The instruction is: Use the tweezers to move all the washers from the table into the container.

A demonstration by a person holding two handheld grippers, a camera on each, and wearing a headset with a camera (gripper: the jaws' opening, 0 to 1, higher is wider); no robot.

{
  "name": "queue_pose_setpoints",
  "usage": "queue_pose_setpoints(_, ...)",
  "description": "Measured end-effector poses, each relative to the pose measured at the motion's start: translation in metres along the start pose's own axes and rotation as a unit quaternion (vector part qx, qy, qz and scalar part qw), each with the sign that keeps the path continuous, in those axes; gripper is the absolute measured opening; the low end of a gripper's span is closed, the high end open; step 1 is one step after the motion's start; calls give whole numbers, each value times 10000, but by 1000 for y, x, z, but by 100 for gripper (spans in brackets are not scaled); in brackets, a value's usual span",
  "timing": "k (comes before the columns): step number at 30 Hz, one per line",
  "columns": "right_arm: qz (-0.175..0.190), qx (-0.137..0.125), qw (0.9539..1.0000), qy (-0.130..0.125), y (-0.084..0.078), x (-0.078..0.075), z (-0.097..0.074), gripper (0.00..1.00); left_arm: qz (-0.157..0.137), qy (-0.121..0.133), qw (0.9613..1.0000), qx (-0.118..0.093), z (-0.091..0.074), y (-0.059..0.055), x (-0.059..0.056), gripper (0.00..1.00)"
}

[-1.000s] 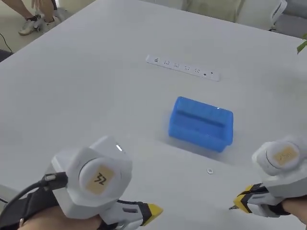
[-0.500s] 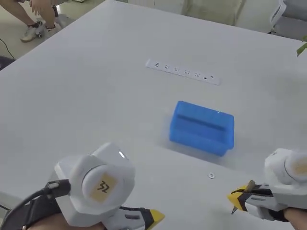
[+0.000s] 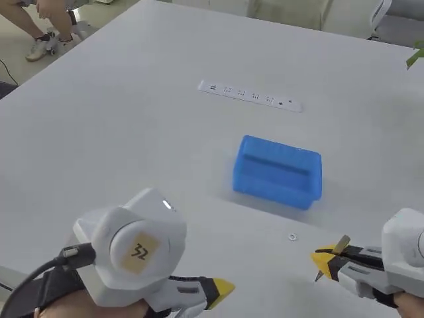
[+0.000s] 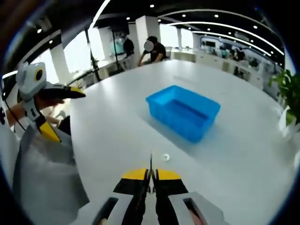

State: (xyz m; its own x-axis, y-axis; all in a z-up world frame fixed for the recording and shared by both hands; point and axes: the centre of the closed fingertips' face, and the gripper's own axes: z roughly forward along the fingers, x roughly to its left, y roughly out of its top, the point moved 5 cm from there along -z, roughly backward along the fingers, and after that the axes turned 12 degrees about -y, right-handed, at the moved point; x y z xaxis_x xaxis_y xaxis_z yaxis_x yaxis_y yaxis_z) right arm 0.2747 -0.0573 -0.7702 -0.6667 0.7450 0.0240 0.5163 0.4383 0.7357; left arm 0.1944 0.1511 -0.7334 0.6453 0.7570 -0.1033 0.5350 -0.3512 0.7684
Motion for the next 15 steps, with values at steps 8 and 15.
queue_pose_setpoints(8,426,-392,9980,-245,19,-12,16,3,-17,36,10000,-13,-1,1,1,94)
queue_pose_setpoints(15,481,-586,9959,-495,30,-19,28,3,-17,26,10000,43,-1,-1,0,95)
